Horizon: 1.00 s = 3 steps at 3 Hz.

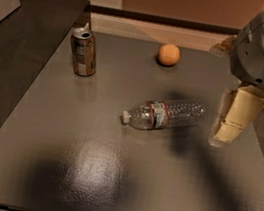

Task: Place water bottle upright

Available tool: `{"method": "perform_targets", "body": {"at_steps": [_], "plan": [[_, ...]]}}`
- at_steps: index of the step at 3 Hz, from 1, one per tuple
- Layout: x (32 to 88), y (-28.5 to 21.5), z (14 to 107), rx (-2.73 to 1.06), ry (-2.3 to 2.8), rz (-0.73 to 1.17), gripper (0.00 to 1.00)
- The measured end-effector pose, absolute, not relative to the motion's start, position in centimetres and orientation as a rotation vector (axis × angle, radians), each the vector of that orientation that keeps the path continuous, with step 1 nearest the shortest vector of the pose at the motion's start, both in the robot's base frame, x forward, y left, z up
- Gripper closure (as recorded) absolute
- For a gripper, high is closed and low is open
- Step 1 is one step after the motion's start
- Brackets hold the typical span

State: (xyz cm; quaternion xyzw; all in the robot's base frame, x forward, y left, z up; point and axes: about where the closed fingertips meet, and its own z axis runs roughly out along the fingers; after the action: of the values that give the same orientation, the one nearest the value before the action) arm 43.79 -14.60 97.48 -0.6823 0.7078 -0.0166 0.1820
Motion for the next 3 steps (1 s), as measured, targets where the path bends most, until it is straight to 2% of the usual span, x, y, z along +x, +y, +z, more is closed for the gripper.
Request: {"method": "perform_targets", "body": {"at_steps": [2,3], "plan": [[43.5,-9.7,94.6,-2.113,1.863,-0.058,0.0],[44.9,-8.7,92.7,-2.174,1.854,-0.047,0.0]]}}
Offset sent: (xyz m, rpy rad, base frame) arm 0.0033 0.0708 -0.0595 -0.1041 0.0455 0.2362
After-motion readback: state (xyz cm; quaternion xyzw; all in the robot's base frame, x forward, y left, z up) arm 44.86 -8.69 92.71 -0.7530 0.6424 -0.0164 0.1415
